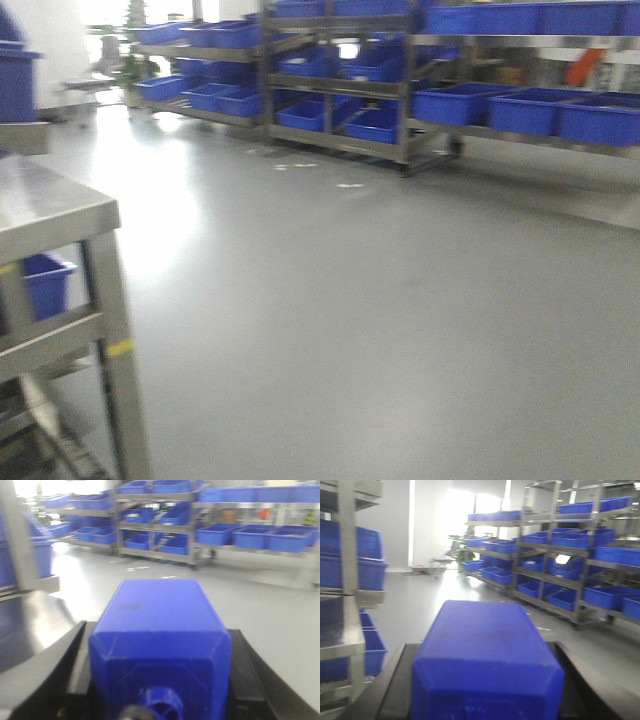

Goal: Pick and sort blue part to right shelf
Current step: 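Drive the base across the floor toward the bin rack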

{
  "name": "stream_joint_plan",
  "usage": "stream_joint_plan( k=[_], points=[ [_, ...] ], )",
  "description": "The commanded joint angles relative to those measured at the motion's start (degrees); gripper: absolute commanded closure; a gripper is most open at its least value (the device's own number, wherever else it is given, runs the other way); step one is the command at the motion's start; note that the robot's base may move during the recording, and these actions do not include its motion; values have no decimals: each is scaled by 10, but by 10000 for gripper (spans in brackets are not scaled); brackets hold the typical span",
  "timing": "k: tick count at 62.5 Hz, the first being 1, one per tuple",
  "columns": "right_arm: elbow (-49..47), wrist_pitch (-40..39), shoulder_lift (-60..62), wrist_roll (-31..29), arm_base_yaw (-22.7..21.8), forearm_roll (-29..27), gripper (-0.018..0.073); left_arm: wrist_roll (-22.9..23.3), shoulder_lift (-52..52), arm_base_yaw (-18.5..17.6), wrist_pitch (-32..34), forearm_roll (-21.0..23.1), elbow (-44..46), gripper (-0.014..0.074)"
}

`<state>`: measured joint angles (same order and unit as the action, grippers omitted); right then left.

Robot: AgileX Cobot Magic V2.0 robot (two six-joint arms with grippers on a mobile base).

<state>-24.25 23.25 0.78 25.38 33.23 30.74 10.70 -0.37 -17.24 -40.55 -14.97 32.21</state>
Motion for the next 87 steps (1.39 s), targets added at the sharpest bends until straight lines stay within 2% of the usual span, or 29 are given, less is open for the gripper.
stream_joint_plan(
  k=[1, 87],
  points=[
    [-19, -48, 6, -3, -2, 17, 375, 0, -3, -4, 55, -5, 15, 326],
    [-19, -48, 6, -3, -2, 17, 375, 0, -3, -4, 55, -5, 15, 326]
  ],
)
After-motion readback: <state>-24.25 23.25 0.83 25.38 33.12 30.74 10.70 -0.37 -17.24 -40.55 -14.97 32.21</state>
